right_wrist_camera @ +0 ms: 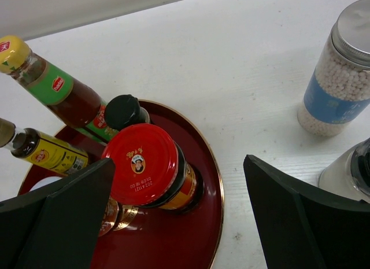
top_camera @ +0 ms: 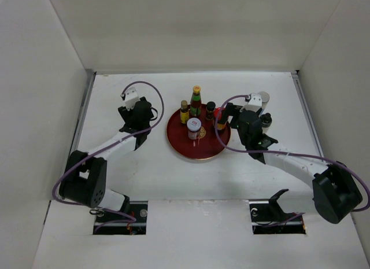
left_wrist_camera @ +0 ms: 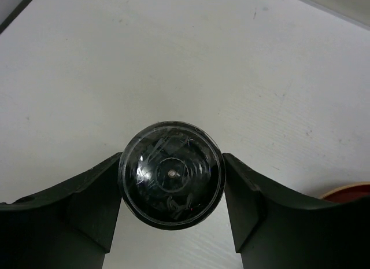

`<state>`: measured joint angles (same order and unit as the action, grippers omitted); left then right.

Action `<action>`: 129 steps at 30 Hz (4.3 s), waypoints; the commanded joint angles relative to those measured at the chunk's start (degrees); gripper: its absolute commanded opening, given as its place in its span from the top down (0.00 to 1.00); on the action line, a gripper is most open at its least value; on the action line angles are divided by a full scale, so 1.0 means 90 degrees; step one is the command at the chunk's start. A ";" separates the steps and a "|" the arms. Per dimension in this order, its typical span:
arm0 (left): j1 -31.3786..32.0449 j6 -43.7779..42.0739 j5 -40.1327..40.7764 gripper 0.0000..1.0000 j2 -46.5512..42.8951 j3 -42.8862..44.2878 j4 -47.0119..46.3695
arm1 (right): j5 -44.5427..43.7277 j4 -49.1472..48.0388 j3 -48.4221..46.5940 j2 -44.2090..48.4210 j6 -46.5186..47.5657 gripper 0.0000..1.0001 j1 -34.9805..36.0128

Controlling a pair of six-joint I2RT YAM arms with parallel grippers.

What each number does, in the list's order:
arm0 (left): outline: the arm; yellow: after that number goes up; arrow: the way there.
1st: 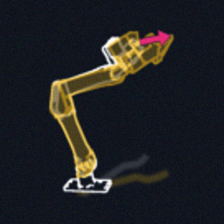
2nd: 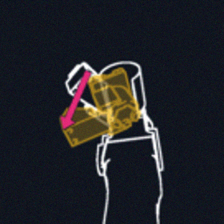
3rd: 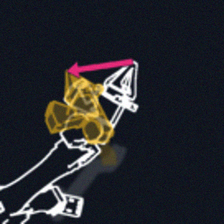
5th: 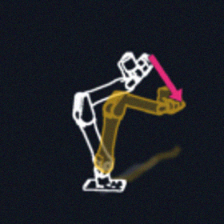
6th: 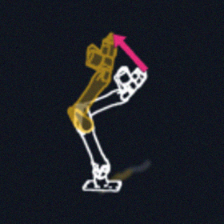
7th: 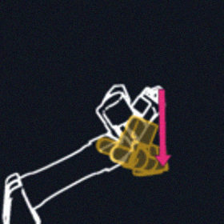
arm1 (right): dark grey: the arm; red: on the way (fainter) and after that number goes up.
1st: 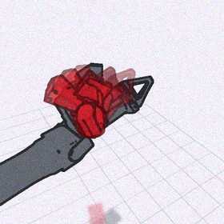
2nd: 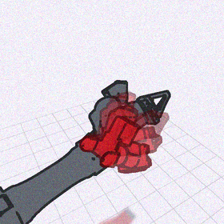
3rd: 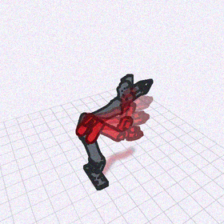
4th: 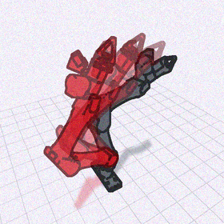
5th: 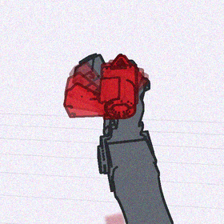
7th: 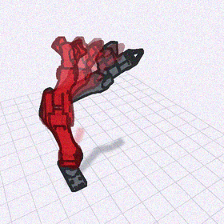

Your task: Organize the condiment bottles

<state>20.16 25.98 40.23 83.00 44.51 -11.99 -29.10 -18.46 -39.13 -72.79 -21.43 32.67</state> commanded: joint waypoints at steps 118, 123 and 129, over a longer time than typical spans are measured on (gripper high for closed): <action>0.1925 0.0639 -0.0437 0.00 -0.3177 -0.3110 -0.2750 | -0.1552 0.0937 -0.0702 0.1522 0.0546 0.00 0.2287; 0.1954 0.0659 -0.0466 0.00 -0.3051 -0.3071 -0.2750 | -0.1474 0.1716 -0.0300 0.2141 0.0263 0.00 -0.0387; 0.1934 0.0668 -0.0476 0.00 -0.3011 -0.3081 -0.2799 | -0.0206 0.2305 -0.0368 0.1517 0.0038 0.00 -0.2002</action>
<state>37.89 31.31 36.34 55.83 16.84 -34.13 -38.00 -1.93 -42.98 -56.82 -19.42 16.73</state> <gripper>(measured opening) 0.997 0.999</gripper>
